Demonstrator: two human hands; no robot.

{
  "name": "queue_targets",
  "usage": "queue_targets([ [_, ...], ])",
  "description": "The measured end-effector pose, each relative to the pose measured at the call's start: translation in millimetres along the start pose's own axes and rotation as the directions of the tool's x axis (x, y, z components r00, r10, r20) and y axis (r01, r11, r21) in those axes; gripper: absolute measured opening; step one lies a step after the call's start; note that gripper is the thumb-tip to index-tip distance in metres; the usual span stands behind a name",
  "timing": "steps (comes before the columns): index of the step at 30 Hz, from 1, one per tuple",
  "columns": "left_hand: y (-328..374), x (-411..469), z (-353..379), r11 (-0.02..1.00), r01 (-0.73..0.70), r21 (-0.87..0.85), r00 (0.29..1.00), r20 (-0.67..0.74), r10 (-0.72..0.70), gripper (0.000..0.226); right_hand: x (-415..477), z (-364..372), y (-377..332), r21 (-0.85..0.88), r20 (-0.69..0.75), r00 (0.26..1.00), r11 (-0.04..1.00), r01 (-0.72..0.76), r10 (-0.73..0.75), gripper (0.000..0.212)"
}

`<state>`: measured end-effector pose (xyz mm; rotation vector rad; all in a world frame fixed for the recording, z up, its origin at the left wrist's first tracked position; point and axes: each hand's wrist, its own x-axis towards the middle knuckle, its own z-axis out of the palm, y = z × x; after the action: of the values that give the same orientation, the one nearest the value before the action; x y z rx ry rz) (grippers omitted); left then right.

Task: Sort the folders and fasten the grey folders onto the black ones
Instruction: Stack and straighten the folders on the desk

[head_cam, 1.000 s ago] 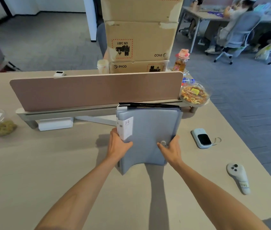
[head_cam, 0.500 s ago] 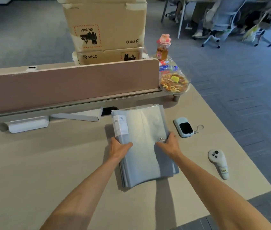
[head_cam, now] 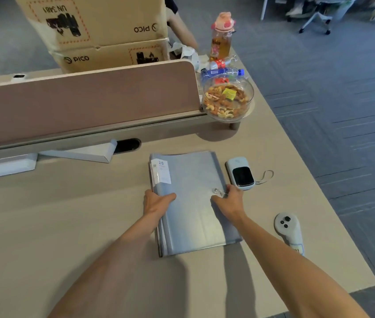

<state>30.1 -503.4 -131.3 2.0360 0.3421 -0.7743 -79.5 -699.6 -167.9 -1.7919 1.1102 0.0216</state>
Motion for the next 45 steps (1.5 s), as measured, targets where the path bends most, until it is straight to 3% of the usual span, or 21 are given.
queue_targets([
  [3, -1.1, 6.1, 6.8, 0.999, -0.025, 0.029, 1.000, 0.000, 0.025, 0.094, 1.0, -2.6, 3.9, -0.038, 0.024, 0.999, 0.998, 0.042, -0.041, 0.029],
  [9, 2.5, 6.8, 16.1, 0.997, -0.048, 0.062, 0.999, -0.008, 0.049, 0.096, -8.0, -11.7, 2.4, -0.140, -0.037, 0.982, 0.974, 0.179, -0.185, 0.018],
  [20, -3.2, 1.9, 26.4, 0.993, -0.040, 0.112, 0.998, -0.039, 0.044, 0.104, -16.0, -19.8, 9.8, -0.313, -0.111, 0.972, 0.936, 0.162, -0.205, 0.022],
  [30, 0.0, 0.0, 34.7, 0.990, -0.021, 0.140, 0.998, -0.050, 0.028, 0.102, -15.1, -30.6, 11.7, -0.289, -0.155, 0.977, 0.952, 0.098, -0.147, 0.026],
  [45, 5.0, -3.0, 41.0, 0.999, -0.032, 0.007, 0.998, 0.045, 0.032, 0.110, -9.7, -43.5, 17.2, -0.231, -0.113, 0.990, 0.972, 0.053, -0.081, 0.029],
])
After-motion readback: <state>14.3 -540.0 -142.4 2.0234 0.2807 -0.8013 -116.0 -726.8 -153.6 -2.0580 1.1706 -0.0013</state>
